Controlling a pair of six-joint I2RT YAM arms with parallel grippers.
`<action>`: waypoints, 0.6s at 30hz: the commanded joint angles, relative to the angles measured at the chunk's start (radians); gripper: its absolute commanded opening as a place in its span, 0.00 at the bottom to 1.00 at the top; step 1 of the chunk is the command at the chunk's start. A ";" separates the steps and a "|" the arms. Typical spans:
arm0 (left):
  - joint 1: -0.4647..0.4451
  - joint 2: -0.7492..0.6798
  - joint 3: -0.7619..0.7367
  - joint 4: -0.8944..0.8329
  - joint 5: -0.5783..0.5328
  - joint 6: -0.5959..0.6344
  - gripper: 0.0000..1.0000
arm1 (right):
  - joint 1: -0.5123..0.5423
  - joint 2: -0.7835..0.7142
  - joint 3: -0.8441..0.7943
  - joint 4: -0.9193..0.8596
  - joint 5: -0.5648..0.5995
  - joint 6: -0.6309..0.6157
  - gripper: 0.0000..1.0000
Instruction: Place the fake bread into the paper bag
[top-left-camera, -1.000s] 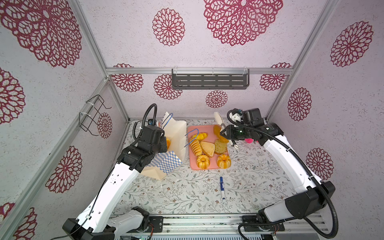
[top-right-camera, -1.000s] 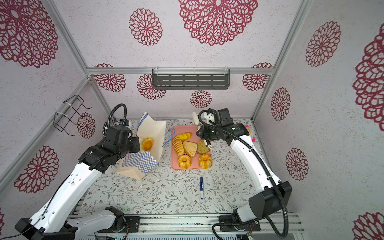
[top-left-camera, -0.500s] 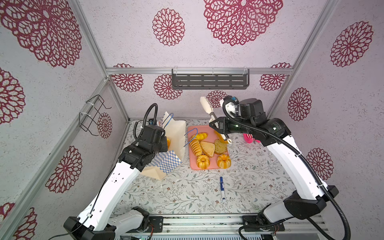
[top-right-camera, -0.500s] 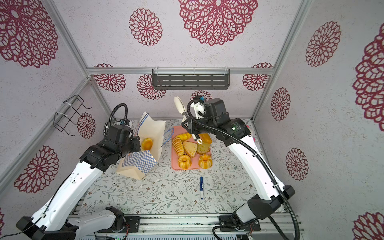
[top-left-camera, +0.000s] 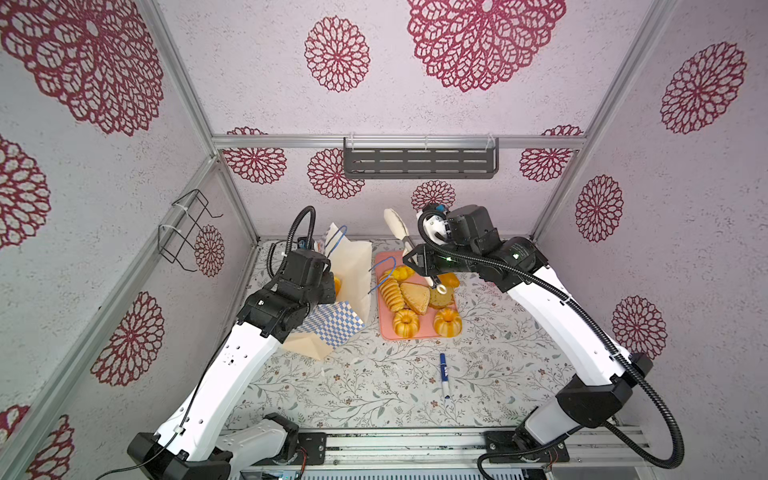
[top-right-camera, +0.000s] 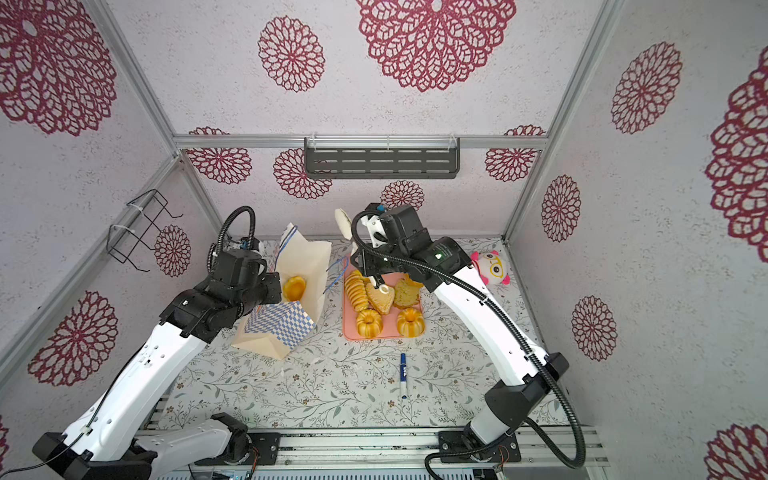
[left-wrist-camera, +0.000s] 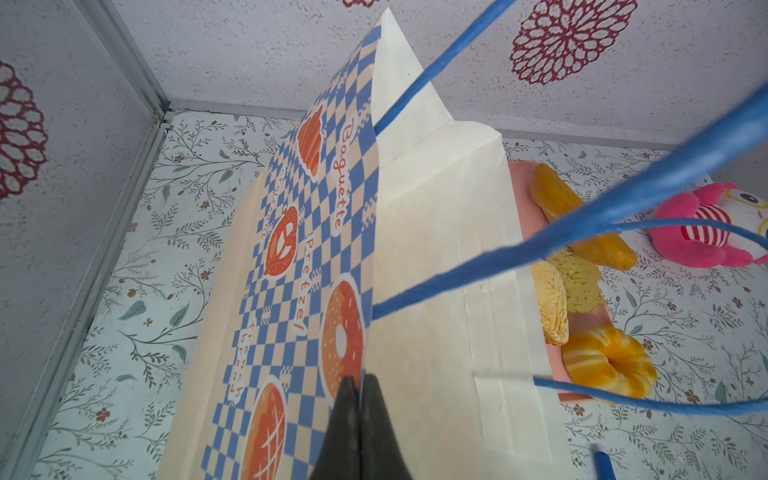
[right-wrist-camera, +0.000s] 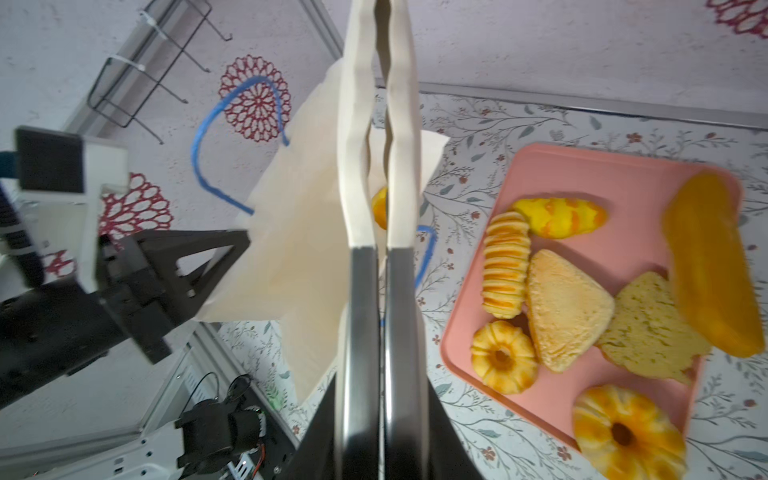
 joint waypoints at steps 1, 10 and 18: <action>-0.008 -0.005 0.018 0.008 0.003 -0.006 0.00 | -0.138 -0.067 -0.089 0.030 0.067 -0.038 0.20; -0.010 -0.020 0.009 0.015 0.013 -0.006 0.00 | -0.337 0.037 -0.366 0.035 0.229 -0.137 0.30; -0.009 -0.020 0.003 0.020 0.011 0.010 0.00 | -0.386 0.048 -0.470 0.082 0.168 -0.145 0.52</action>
